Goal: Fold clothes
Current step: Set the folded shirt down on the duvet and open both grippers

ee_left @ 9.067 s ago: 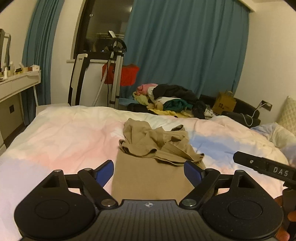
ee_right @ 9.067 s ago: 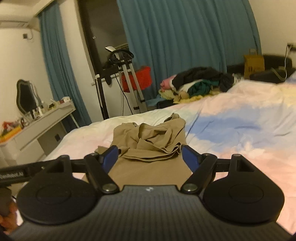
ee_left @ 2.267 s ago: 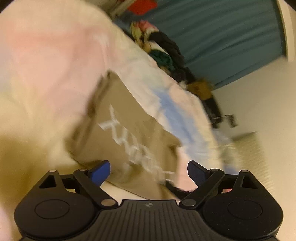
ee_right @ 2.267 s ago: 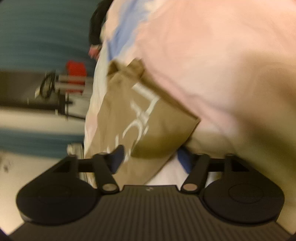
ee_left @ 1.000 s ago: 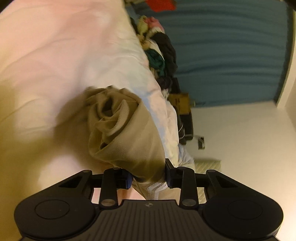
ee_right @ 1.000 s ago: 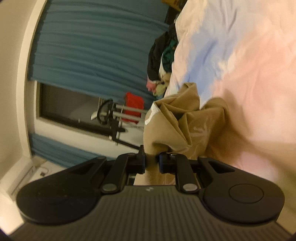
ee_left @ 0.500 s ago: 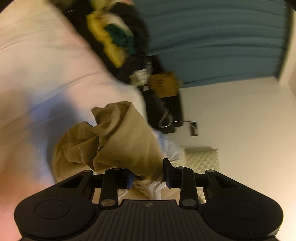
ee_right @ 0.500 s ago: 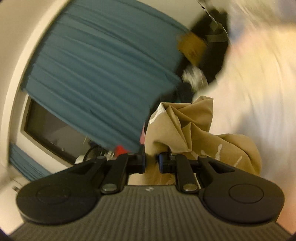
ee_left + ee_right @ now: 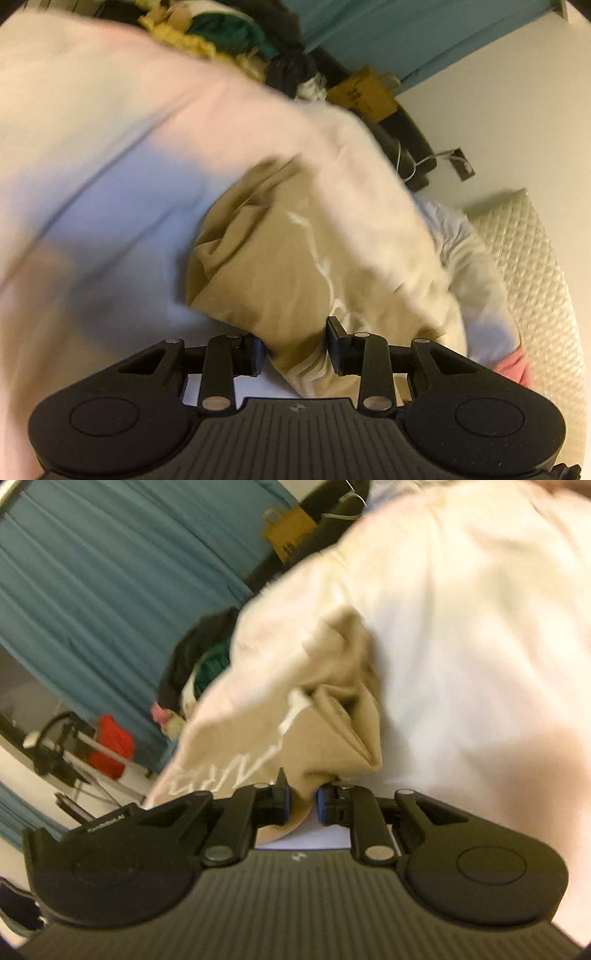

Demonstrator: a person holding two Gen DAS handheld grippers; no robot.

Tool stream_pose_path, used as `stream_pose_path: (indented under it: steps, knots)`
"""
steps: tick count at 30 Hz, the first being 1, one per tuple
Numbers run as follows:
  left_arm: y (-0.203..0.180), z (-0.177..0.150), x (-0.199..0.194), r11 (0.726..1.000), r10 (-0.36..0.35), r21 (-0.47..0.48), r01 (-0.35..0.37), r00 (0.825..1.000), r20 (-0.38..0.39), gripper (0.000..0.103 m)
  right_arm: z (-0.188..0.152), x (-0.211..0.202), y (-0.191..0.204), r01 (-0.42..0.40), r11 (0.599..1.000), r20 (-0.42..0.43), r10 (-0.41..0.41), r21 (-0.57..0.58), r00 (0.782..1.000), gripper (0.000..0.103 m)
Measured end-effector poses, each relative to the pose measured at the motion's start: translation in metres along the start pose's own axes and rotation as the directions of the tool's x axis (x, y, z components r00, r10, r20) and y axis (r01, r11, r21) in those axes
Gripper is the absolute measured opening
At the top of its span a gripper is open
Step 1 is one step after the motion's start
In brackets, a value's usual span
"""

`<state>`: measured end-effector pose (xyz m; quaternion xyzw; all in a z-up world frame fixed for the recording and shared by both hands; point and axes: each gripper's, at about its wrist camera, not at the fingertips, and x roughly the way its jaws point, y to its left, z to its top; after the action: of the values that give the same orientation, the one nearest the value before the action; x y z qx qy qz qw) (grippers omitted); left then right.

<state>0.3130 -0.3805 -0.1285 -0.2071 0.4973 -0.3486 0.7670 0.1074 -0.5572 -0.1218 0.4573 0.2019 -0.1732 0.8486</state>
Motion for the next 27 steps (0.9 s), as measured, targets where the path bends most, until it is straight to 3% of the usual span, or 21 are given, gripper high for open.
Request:
stream_pose_path:
  steps: [4, 9, 14, 19, 20, 22, 24, 26, 27]
  knots:
    - [0.006, -0.005, 0.001, 0.996, 0.005, 0.092, -0.006, 1.0, 0.009, 0.041, -0.014, -0.002, -0.014, -0.006, 0.998, -0.006, 0.006, 0.056, 1.0, 0.017]
    - [-0.011, -0.02, -0.047, 0.985, 0.069, 0.157, -0.07, 0.998, 0.013, 0.043, -0.003, 0.002, -0.013, 0.028, 0.992, -0.053, -0.021, 0.121, 0.998, 0.019]
    - [-0.051, -0.031, -0.122, 0.956, 0.108, 0.265, -0.124, 0.991, 0.072, 0.059, -0.003, -0.036, 0.015, 0.104, 0.994, -0.087, -0.101, 0.026, 0.991, 0.019]
    - [-0.099, -0.047, -0.197, 0.917, 0.107, 0.366, -0.159, 0.982, 0.158, 0.085, -0.002, -0.098, 0.055, 0.092, 0.988, -0.028, -0.096, -0.121, 0.995, 0.019]
    - [-0.108, -0.052, -0.211, 0.903, 0.106, 0.395, -0.168, 0.979, 0.174, 0.085, -0.001, -0.11, 0.064, 0.089, 0.985, -0.013, -0.092, -0.15, 0.996, 0.02]
    - [-0.126, -0.064, -0.241, 0.874, 0.109, 0.446, -0.193, 0.972, 0.206, 0.093, -0.004, -0.141, 0.079, 0.09, 0.973, 0.025, -0.086, -0.213, 0.996, 0.031]
    - [-0.137, -0.079, -0.274, 0.857, 0.091, 0.475, -0.199, 0.966, 0.241, 0.1, -0.009, -0.171, 0.093, 0.08, 0.963, 0.062, -0.067, -0.256, 0.996, 0.063]
    - [-0.144, -0.095, -0.308, 0.846, 0.059, 0.495, -0.197, 0.958, 0.28, 0.103, -0.016, -0.198, 0.106, 0.07, 0.956, 0.09, -0.046, -0.284, 0.995, 0.074]
    - [-0.147, -0.104, -0.324, 0.84, 0.059, 0.5, -0.209, 0.953, 0.299, 0.103, -0.021, -0.21, 0.112, 0.067, 0.951, 0.097, -0.039, -0.301, 0.994, 0.074]
